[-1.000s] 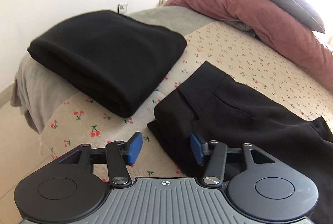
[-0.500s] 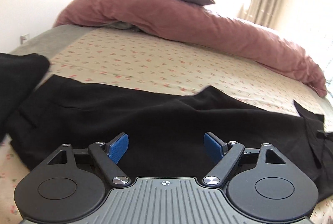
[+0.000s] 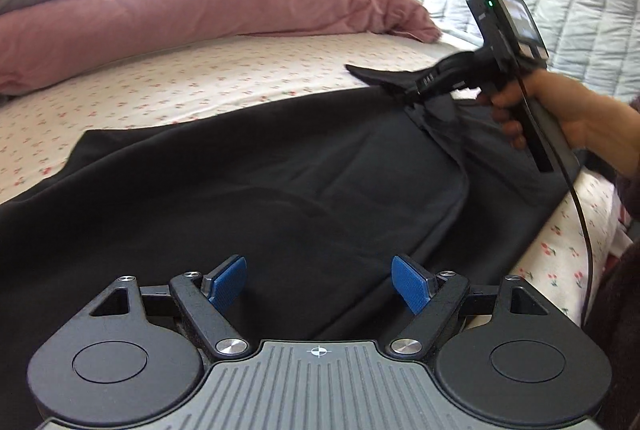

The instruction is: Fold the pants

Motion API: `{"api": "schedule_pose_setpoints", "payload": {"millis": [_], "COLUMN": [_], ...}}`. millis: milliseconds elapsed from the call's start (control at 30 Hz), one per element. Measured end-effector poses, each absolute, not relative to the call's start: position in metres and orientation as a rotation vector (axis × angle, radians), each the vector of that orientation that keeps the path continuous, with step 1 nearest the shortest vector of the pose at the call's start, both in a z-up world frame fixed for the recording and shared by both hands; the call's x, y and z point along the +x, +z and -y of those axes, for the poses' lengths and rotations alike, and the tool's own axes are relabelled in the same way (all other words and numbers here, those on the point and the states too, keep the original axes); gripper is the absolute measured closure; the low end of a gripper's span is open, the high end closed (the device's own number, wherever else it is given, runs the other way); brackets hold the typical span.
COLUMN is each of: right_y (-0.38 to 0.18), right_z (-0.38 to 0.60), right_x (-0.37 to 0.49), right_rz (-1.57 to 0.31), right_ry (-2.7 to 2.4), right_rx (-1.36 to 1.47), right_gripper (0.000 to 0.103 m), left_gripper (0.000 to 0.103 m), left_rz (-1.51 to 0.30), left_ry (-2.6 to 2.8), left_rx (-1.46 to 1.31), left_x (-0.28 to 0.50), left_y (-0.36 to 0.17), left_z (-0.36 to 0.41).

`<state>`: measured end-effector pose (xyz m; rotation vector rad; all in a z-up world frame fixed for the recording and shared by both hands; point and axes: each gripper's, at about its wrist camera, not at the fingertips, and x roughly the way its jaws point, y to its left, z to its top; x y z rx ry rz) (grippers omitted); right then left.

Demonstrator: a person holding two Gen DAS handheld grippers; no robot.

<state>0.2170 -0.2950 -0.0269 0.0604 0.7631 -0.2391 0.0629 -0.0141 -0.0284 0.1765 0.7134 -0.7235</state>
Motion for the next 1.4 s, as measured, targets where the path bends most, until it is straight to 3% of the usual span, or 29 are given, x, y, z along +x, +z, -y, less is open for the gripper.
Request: {"api": "schedule_pose_setpoints", "payload": {"millis": [300, 467, 533, 600, 667, 933, 1100, 1133, 1233, 1333, 1400], "right_y": [-0.007, -0.031, -0.036, -0.030, -0.019, -0.033, -0.053, -0.052, -0.049, -0.034, -0.023], "right_z": [0.354, 0.357, 0.352, 0.350, 0.351, 0.321, 0.316, 0.320, 0.330, 0.350, 0.374], "right_x": [0.139, 0.112, 0.108, 0.107, 0.104, 0.149, 0.181, 0.185, 0.190, 0.182, 0.169], "right_rz": [-0.798, -1.001, -1.002, -0.979, -0.902, -0.803, -0.765, -0.756, -0.755, -0.713, -0.675], "right_ry": [-0.301, -0.303, -0.295, -0.305, -0.296, -0.213, -0.252, -0.260, -0.273, -0.343, -0.396], "right_rx": [0.139, 0.064, 0.012, 0.021, 0.024, -0.133, -0.220, -0.195, -0.124, -0.044, 0.048], "right_gripper": [0.101, 0.103, 0.101, 0.091, 0.060, 0.046, 0.052, 0.057, 0.103, 0.103, 0.103], "left_gripper": [0.025, 0.027, 0.027, 0.029, 0.032, 0.045, 0.056, 0.059, 0.073, 0.085, 0.088], "left_rz": [-0.686, -0.683, -0.680, -0.678, -0.673, -0.667, -0.661, -0.659, -0.651, -0.650, -0.650], "left_ry": [-0.807, -0.828, -0.827, -0.827, -0.830, -0.858, -0.863, -0.863, -0.859, -0.855, -0.853], "left_rx": [0.263, 0.263, 0.271, 0.269, 0.263, 0.280, 0.278, 0.274, 0.255, 0.229, 0.214], "left_x": [0.050, 0.053, 0.054, 0.054, 0.054, 0.052, 0.054, 0.054, 0.055, 0.057, 0.057], "left_y": [-0.038, -0.037, -0.037, -0.037, -0.036, -0.039, -0.041, -0.042, -0.043, -0.042, -0.040], "left_z": [0.033, 0.035, 0.036, 0.036, 0.035, 0.035, 0.037, 0.037, 0.037, 0.036, 0.035]}}
